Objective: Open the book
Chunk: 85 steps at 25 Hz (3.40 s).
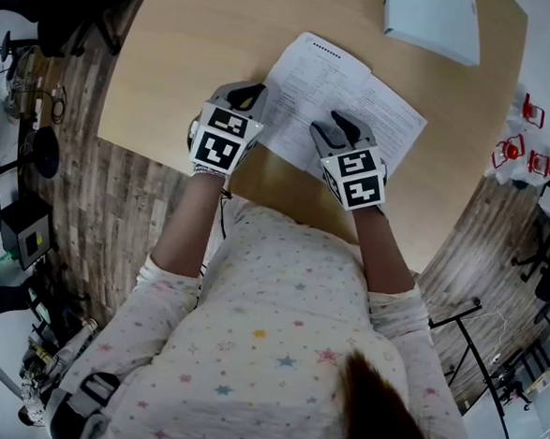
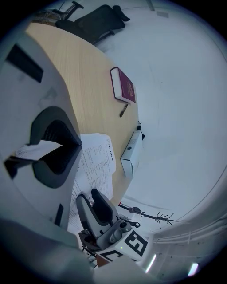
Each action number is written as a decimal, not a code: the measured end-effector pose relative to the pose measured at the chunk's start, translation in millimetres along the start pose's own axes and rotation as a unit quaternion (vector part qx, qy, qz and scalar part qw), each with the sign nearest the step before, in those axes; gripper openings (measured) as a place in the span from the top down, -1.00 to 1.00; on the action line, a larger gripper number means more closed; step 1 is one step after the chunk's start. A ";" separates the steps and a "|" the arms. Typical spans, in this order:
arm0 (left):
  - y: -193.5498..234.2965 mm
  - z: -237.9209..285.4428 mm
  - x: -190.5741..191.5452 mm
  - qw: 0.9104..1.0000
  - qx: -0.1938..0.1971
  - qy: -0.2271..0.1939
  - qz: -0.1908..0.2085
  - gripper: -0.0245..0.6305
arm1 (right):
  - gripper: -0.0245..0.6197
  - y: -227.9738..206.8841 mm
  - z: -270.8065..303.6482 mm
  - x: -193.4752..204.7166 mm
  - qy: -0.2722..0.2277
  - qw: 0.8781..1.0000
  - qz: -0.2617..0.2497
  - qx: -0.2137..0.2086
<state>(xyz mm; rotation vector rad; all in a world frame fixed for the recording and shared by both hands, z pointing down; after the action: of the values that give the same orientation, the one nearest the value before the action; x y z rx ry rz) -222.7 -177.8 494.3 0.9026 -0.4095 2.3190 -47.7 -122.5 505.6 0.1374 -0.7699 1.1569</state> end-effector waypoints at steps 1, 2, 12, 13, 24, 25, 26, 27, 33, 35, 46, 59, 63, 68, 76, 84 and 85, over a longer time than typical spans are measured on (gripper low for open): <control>0.9 -0.6 0.4 1.000 -0.001 0.000 0.000 0.89 | 0.37 0.9 1.6 -0.6 0.004 1.000 -0.004 0.002; 1.5 -1.0 0.7 1.000 -0.002 0.000 -0.001 0.89 | 0.37 1.5 3.2 -0.8 0.007 1.000 -0.008 0.005; 6.4 -7.1 1.9 1.000 -0.012 -0.008 0.001 0.89 | 0.40 7.4 14.7 -4.2 0.032 0.999 -0.010 0.017; 5.9 -7.8 0.9 1.000 -0.016 -0.011 0.005 0.89 | 0.40 7.0 13.9 -4.7 0.032 0.999 -0.006 0.016; -4.5 -20.4 -4.0 0.999 -0.025 -0.028 0.013 0.89 | 0.38 -1.7 -6.3 -5.0 0.002 1.000 0.027 0.002; -4.9 -22.3 -4.7 0.999 -0.028 -0.030 0.016 0.89 | 0.38 -2.1 -8.1 -5.8 -0.002 1.000 0.029 0.004; -5.0 -24.5 -5.9 0.999 -0.032 -0.033 0.020 0.89 | 0.39 -2.3 -9.9 -7.2 -0.006 0.999 0.031 0.004; -5.1 -26.8 -7.3 0.998 -0.036 -0.035 0.025 0.89 | 0.39 -2.2 -11.7 -8.9 -0.011 0.999 0.033 0.005; -9.1 -36.1 -14.1 0.997 -0.042 -0.051 0.031 0.89 | 0.41 -2.1 -23.2 -15.5 -0.037 0.999 0.036 0.010; -11.1 -38.9 -16.5 0.997 -0.043 -0.054 0.031 0.89 | 0.43 -3.7 -28.0 -16.7 -0.044 0.998 0.040 0.012; -20.1 -62.1 -37.7 0.993 -0.065 -0.086 0.051 0.89 | 0.77 -11.5 -54.9 -28.2 -0.087 0.995 0.052 0.018; -30.0 -81.5 -59.6 0.989 -0.078 -0.115 0.057 0.89 | 0.92 -16.3 -86.5 -41.4 -0.137 0.989 0.052 0.022; -37.2 -88.2 -70.6 0.987 -0.081 -0.127 0.062 0.89 | 0.92 -18.2 -101.4 -45.4 -0.163 0.985 0.049 0.019; -45.7 -101.1 -89.7 0.981 -0.093 -0.152 0.070 0.89 | 0.92 -21.8 -124.1 -49.5 -0.197 0.979 0.048 0.019; -61.7 -118.1 -112.7 0.974 -0.111 -0.183 0.077 0.89 | 0.92 -28.8 -158.9 -53.3 -0.239 0.970 0.050 0.016; -84.6 -131.3 -137.9 0.966 -0.115 -0.216 0.082 0.89 | 0.92 -39.0 -192.2 -53.9 -0.282 0.958 0.056 0.014; -87.2 -133.7 -141.2 0.965 -0.116 -0.221 0.083 0.89 | 0.92 -40.2 -196.8 -54.0 -0.287 0.956 0.058 0.014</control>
<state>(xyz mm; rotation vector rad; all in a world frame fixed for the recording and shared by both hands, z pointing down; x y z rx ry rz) -152.1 -107.4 306.0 1.3066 -0.9549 2.1422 70.7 -87.9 338.1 0.4718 -1.2879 1.2520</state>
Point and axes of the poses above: the fingertips, and each gripper's own axes: z forward along the fingers, y to its left, x out of its underside, the point moved 7 cm from there along -z, backward along the fingers, and after that the axes turned 13 degrees about z, right-handed, at the moved point
